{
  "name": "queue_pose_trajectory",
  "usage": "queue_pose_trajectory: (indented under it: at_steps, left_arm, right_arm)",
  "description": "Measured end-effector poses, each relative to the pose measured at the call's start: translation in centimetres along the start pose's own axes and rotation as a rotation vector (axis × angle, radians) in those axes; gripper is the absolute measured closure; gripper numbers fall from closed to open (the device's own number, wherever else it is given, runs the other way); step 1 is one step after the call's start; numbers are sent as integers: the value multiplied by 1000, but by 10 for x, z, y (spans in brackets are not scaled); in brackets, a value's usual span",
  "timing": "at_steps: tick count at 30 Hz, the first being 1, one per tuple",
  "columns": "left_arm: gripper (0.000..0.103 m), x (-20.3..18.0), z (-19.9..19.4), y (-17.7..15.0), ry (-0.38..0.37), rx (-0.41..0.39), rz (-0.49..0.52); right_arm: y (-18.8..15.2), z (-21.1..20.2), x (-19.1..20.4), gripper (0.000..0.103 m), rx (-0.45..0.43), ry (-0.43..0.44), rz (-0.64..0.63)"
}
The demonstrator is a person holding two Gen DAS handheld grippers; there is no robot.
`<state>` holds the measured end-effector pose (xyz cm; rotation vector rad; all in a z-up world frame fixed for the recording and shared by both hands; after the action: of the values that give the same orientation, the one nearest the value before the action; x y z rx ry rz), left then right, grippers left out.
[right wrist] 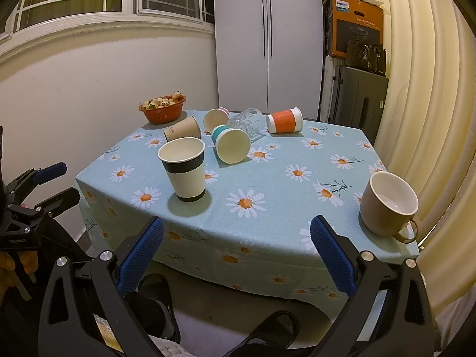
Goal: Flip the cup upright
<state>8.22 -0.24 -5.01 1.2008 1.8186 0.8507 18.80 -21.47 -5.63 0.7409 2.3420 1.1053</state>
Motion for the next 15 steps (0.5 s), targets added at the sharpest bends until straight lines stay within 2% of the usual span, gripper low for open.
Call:
queue_pose_trajectory:
  at_steps: [15]
  left_arm:
    - [6,-1,2,0,13,-1,6]
  right_arm:
    - [-1,0,0,5,2,0,-5]
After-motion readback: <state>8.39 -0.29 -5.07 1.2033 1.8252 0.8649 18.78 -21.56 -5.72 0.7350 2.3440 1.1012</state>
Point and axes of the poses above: each gripper's, at about its wrist camera, not at the fingertips, and z roughly the way its jaws point, x to its left, y to its top, the point moved 8 cm from there along z, roughly the way its jaws point, and after that the axes turned 15 degrees about -z, right-handed, at the moved point
